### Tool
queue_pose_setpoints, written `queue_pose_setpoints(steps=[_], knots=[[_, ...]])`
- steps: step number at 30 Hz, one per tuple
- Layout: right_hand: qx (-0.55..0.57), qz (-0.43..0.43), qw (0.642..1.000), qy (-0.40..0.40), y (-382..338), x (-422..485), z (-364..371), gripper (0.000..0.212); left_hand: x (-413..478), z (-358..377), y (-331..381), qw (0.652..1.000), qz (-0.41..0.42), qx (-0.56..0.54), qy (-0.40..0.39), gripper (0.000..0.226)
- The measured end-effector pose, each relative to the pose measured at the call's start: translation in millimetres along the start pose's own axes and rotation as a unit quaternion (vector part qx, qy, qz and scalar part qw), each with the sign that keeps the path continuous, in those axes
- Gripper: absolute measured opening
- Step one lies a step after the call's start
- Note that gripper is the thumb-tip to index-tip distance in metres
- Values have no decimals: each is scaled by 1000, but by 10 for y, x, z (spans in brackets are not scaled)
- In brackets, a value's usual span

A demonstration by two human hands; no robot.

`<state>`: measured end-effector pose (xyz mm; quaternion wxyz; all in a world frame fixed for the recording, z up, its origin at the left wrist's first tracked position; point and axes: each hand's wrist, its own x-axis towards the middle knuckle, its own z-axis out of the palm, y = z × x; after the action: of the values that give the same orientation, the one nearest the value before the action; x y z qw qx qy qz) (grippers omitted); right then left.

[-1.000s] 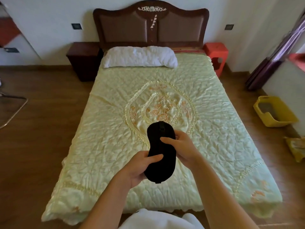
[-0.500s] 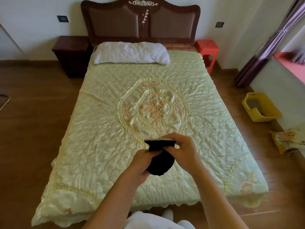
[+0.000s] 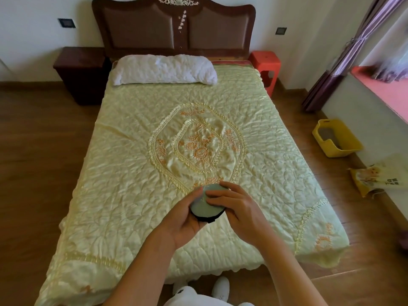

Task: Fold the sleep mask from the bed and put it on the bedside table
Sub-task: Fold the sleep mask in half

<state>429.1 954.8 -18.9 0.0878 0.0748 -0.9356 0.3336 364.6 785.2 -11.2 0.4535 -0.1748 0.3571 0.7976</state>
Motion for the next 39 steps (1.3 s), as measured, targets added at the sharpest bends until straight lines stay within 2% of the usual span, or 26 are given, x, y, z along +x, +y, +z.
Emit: queue_pose_setpoints(steps=[3,7,9,11,13,18,20,27,33,39], knots=[[57,27,998,-12,-45,32,-9,46,-5,-5,-13,1000,20,8,-10,41],[220,126,965,70,-94,59,-79,55,-6,-33,16,998,53,36,17,50],[269,176,941,103,-113,81,-128,50,-9,-49,24,995,75,54,44,51],[295,223,921,119,-102,92,-138,37,-11,-73,23,991,93,68,73,47],[327,266,900,113,-94,81,-110,28,-15,-104,21,984,111,93,102,40],[420,362,829,77,-182,25,89,34,-12,-198,-10,975,135,111,140,30],[435,387,810,65,-228,10,174,38,-17,-230,-26,973,140,113,142,27],[459,404,790,45,-343,16,388,28,-66,-412,-39,970,159,108,152,24],[461,393,796,5,-471,110,567,22,-214,-616,-35,959,189,89,192,24],[454,359,811,-83,-587,271,751,21,-447,-838,-108,937,230,47,259,25]])
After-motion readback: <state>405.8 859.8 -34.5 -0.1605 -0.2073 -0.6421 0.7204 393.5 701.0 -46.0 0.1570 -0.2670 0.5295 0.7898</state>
